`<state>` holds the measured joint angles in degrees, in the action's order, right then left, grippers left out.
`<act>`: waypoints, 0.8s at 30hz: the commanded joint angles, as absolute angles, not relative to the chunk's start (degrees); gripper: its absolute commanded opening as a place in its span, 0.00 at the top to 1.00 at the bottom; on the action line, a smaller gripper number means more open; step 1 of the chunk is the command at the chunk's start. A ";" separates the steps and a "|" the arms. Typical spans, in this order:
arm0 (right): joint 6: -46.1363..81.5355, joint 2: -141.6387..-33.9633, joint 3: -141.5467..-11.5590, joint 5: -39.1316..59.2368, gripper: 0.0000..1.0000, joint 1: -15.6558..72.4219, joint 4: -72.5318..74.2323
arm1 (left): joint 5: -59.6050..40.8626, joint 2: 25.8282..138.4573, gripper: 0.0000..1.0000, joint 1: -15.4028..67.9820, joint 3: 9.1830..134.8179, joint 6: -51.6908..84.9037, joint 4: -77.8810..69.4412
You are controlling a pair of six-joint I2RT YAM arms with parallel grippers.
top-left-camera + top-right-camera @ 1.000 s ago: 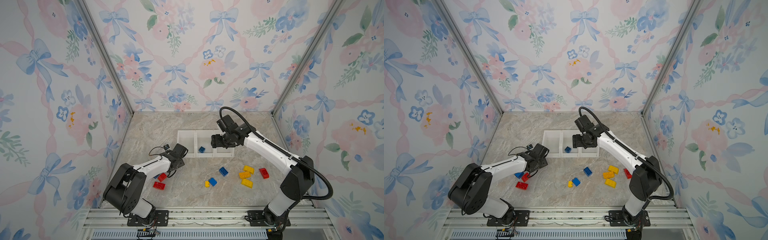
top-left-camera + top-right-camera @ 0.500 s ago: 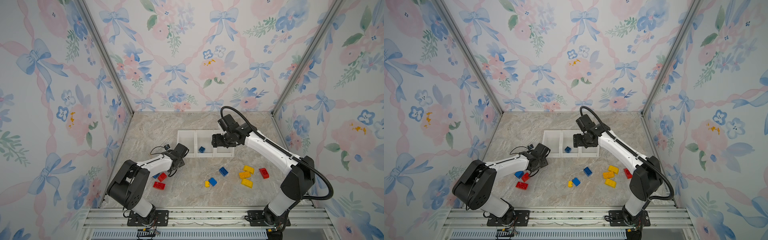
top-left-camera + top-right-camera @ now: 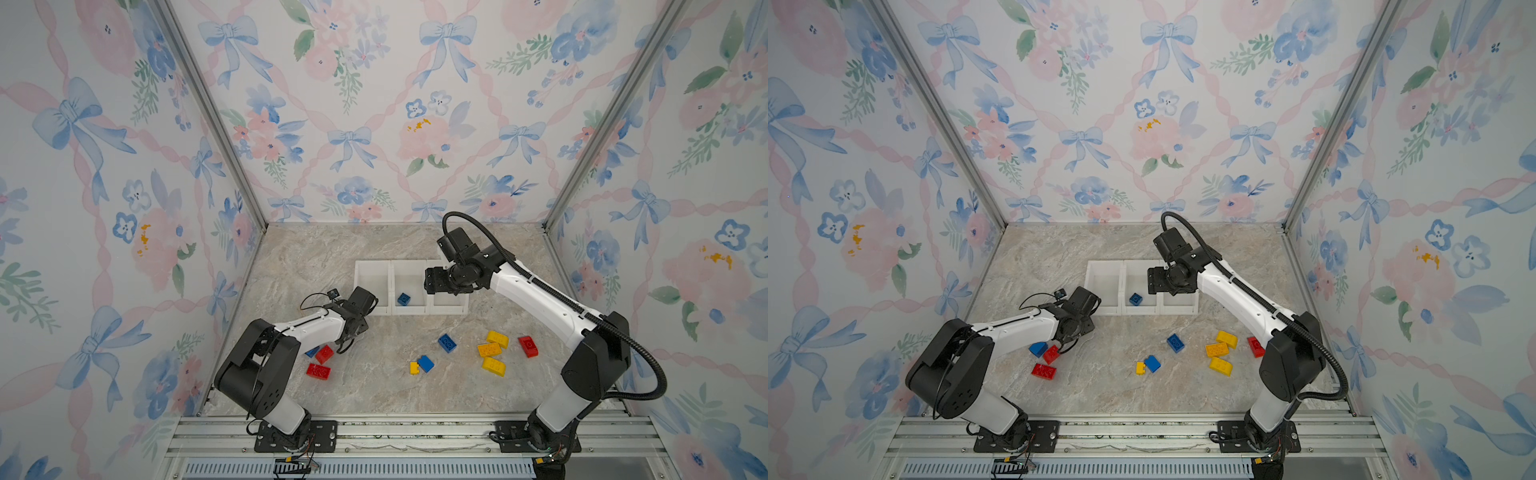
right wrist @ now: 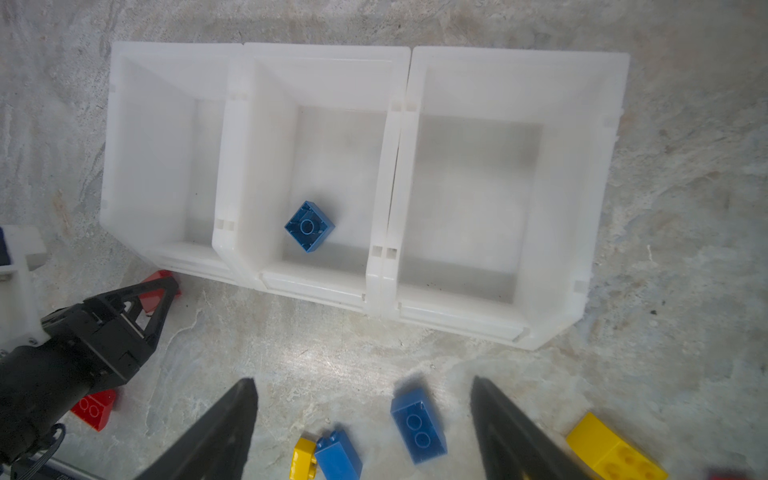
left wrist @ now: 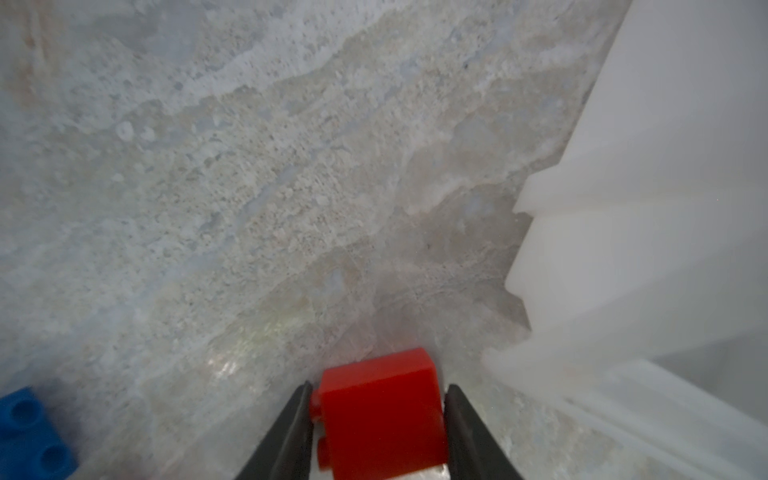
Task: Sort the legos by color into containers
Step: 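Lift the red brick with the left gripper over the bin nearest it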
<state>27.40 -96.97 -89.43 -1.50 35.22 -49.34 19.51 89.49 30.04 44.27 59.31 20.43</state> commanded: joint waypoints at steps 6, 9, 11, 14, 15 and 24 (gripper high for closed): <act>26.54 -95.16 -87.83 -0.79 0.16 34.45 -49.66 | 18.98 88.52 0.66 30.89 41.98 60.63 21.31; 26.67 -95.13 -87.27 -0.70 0.16 34.45 -49.42 | 18.94 86.57 0.70 31.27 41.12 60.96 21.38; 26.76 -93.47 -86.73 -0.53 0.16 34.45 -49.18 | 19.25 85.27 0.71 31.64 40.71 61.17 21.49; 27.04 -93.01 -86.07 -0.26 0.16 34.45 -49.00 | 20.41 83.18 0.73 32.06 40.60 61.68 22.74; 27.07 -92.83 -85.87 -0.24 0.16 34.44 -48.96 | 20.82 82.35 0.73 32.24 40.73 61.78 23.27; 28.67 -91.19 -83.23 0.84 0.16 34.48 -48.07 | 23.87 76.49 0.78 34.05 45.42 60.07 28.52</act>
